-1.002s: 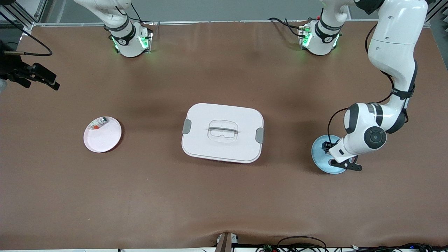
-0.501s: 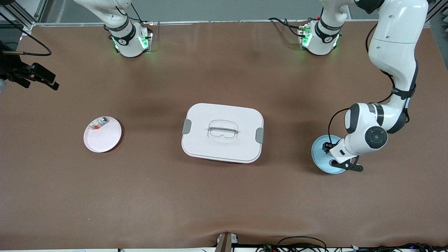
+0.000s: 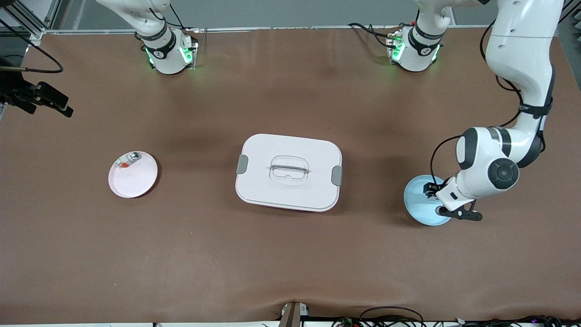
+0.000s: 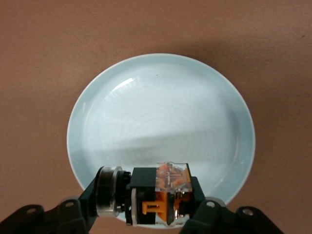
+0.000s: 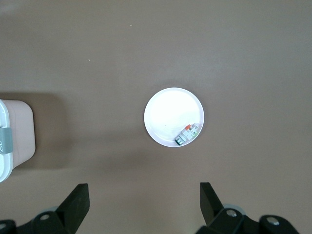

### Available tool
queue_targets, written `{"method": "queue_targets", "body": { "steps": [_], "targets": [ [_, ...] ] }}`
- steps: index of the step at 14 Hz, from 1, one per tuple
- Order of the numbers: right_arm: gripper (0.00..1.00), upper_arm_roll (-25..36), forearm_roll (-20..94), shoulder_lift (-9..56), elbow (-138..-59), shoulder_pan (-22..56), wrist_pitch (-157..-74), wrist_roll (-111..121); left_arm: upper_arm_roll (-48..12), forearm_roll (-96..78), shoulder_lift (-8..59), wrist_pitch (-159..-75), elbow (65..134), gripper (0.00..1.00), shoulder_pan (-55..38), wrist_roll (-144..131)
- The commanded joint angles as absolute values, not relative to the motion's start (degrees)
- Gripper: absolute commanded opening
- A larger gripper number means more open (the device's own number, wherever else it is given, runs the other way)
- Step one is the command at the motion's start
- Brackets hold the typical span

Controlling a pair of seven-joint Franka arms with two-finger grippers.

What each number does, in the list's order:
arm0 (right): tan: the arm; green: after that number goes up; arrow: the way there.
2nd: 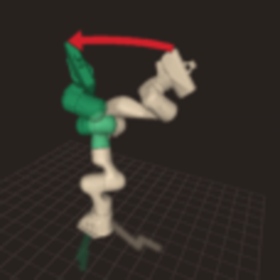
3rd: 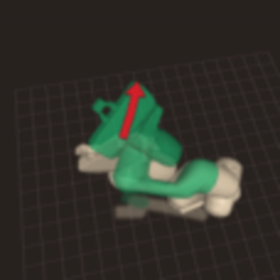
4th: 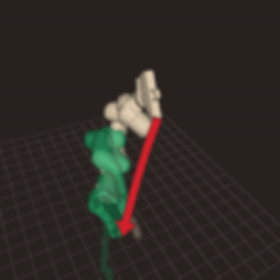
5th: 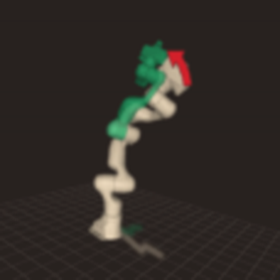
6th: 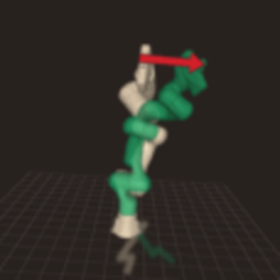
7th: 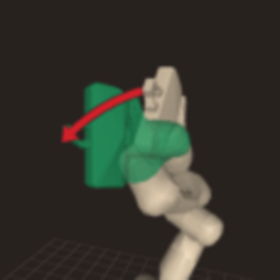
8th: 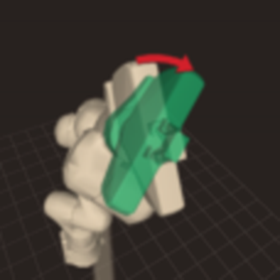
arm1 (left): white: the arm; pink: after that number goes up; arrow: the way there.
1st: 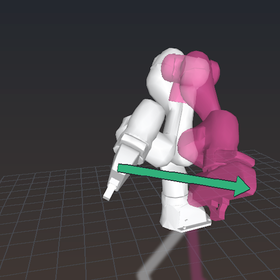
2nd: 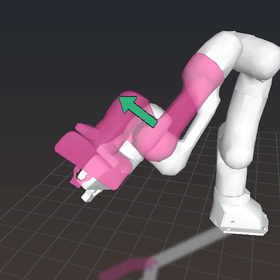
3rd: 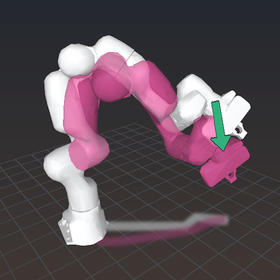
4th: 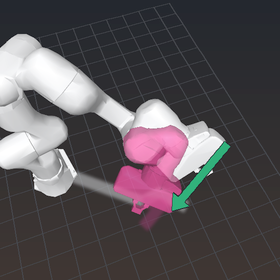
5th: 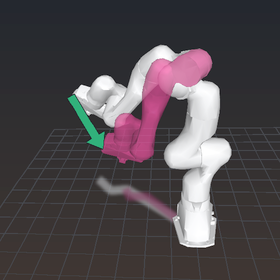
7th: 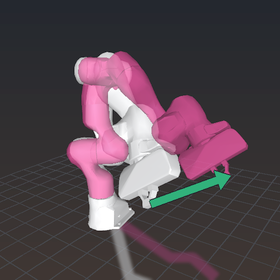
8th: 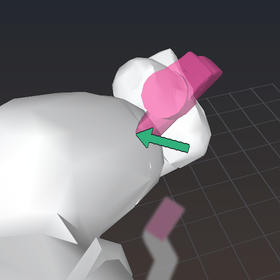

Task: Transfer orange switch to right arm and place
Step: 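Close the left gripper on the black-and-orange switch, then lift the orange switch off the blue plate with the left gripper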

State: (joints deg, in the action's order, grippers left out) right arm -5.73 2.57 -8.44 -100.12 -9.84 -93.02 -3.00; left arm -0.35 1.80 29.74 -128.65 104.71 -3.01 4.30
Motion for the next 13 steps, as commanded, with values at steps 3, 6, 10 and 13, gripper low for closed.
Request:
{"method": "queue_targets", "body": {
  "steps": [3,6,10,13],
  "targets": [
    [1.0,-6.15,2.37,-8.88,-100.28,-10.46,-92.99,-2.37,-1.22,0.62,22.69,-119.64,104.51,0.28,-3.34,1.15],
    [1.0,-6.33,0.88,-8.88,-100.72,-10.11,-93.25,-2.37,-2.2,-1.75,19.78,-110.25,100.65,0.28,-3.51,-1.92],
    [1.0,-6.42,0.79,-8.88,-100.72,-10.11,-93.34,-2.29,-5.45,-3.33,18.9,-96.27,91.34,0.28,-3.43,-8.16],
    [1.0,-6.5,0.88,-8.88,-100.72,-10.11,-93.34,-2.2,-6.76,-6.23,18.81,-90.98,86.23,0.28,-3.43,-11.5]
  ]
}}
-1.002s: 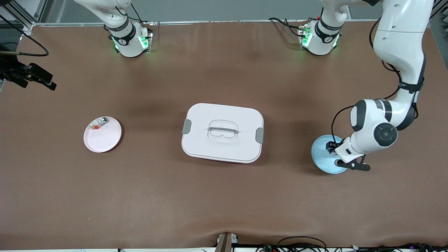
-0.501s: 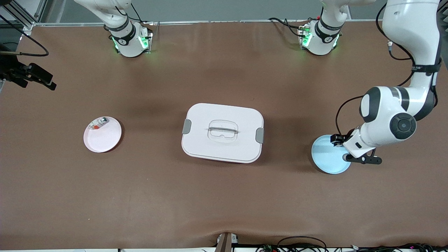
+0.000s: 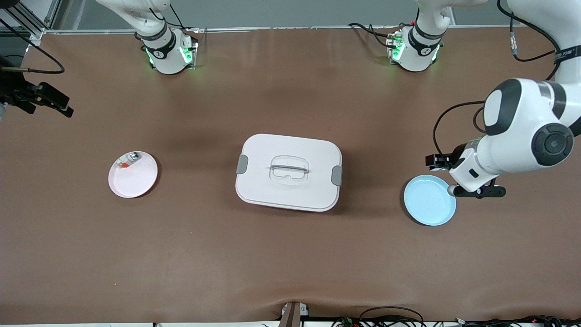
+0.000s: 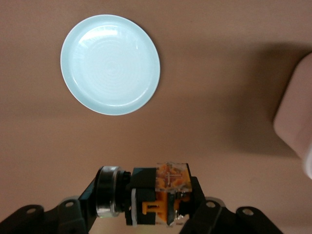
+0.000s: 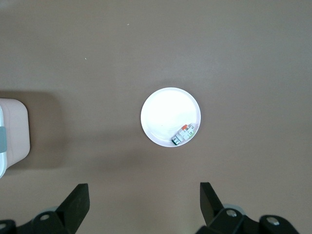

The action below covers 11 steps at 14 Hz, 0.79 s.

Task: Transfer orange switch to right arm and place
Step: 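Lift the orange switch off the blue plate with the left gripper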

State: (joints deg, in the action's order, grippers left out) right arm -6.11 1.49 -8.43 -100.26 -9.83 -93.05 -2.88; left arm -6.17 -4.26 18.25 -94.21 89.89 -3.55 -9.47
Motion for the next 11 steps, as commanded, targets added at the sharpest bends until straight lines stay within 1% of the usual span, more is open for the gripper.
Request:
{"method": "queue_targets", "body": {
  "steps": [1,3,7,9,11],
  "targets": [
    [1.0,-6.5,0.88,-8.88,-100.72,-10.11,-93.25,-2.2,-6.85,-7.2,18.72,-90.71,85.26,0.28,-3.43,-12.91],
    [1.0,-6.5,0.97,-8.79,-100.72,-10.11,-92.99,-2.2,-7.29,-9.57,18.72,-90.7,83.94,0.28,-3.52,-16.94],
    [1.0,-6.5,1.49,-8.79,-100.72,-10.19,-92.72,-2.28,-10.71,-10.46,17.49,-90.7,82.79,0.28,-3.43,-32.92],
    [1.0,-6.42,1.84,-8.79,-100.72,-10.2,-92.73,-2.37,-13.0,-10.46,17.4,-90.7,82.36,0.28,-3.43,-39.78],
    [1.0,-6.42,2.02,-8.79,-100.72,-10.2,-92.64,-2.46,-15.63,-10.55,17.4,-90.7,80.08,0.28,-3.43,-44.19]
  ]
}}
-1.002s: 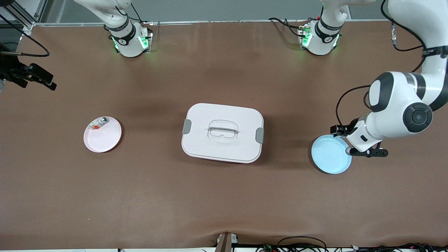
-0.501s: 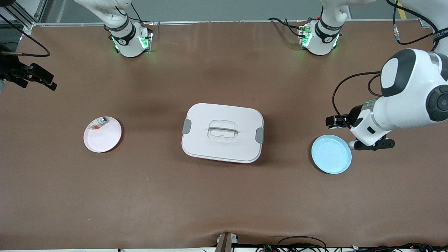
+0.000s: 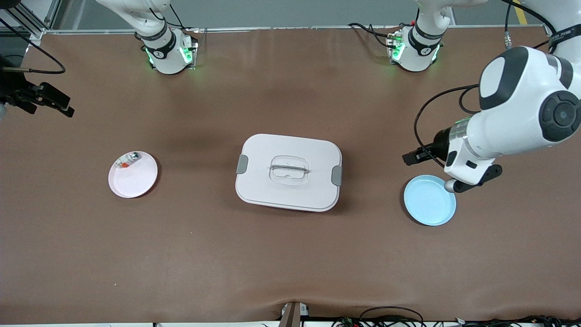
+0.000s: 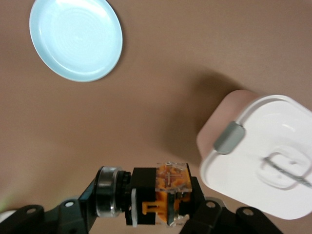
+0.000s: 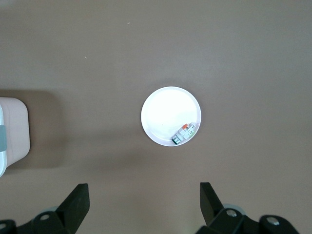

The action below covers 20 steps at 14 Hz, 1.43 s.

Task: Transfer orange switch to right arm and place
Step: 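Lift the orange switch off the blue plate with the left gripper, then carry the switch over the white box while the right gripper rises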

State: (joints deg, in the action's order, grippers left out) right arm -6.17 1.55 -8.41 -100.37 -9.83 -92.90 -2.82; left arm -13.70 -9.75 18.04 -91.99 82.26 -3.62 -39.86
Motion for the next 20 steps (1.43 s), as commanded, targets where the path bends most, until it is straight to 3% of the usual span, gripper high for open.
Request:
{"method": "queue_targets", "body": {
  "steps": [1,14,20],
  "targets": [
    [1.0,-6.42,2.11,-8.79,-100.72,-10.2,-92.64,-2.46,-16.86,-10.63,17.4,-90.7,79.63,0.28,-3.6,-47.43],
    [1.0,-6.42,2.28,-6.59,-98.97,-10.46,-91.85,-2.46,-35.41,-16.44,15.39,-95.09,77.17,0.26,-3.6,-91.29],
    [1.0,-6.33,2.2,-1.69,-97.82,-10.2,-92.11,-2.72,-42.0,-16.52,15.99,-109.83,77.26,0.26,-4.04,-103.77]
  ]
}}
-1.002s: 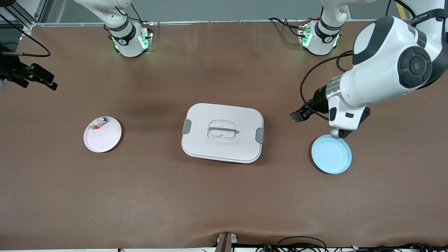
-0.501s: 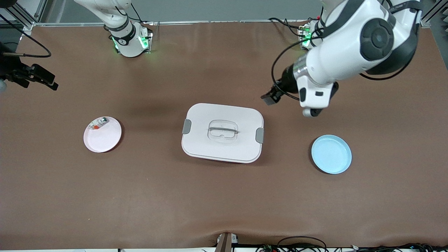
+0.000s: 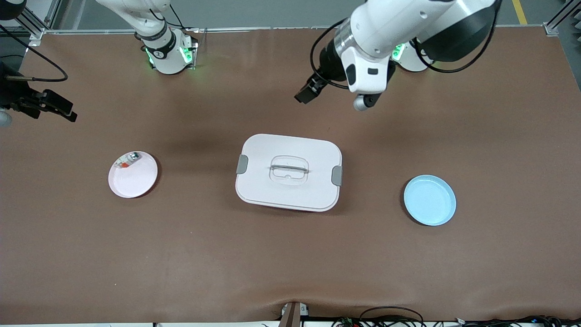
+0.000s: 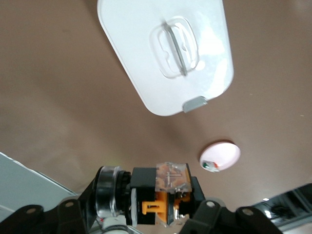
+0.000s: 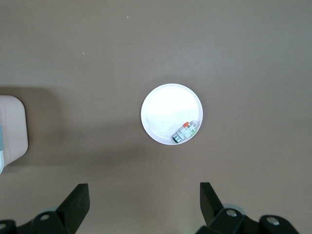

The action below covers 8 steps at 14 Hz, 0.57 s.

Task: Transfer orange switch to right arm and place
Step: 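Carry the switch over the white box while the right gripper rises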

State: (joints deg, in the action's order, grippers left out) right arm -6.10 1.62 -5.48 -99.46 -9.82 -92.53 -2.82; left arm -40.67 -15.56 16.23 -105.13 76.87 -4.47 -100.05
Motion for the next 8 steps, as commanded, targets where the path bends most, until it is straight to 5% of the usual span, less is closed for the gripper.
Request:
{"method": "queue_targets", "body": {
  "steps": [1,8],
  "targets": [
    [1.0,-6.5,2.11,3.2,-97.39,-9.76,-92.11,-2.38,-42.1,-16.52,16.61,-112.91,77.34,0.26,-4.13,-107.37],
    [1.0,-6.5,2.2,6.41,-93.43,-9.05,-91.67,-2.11,-42.1,-17.75,23.99,-125.68,77.43,0.26,-9.13,-116.37]
  ]
}}
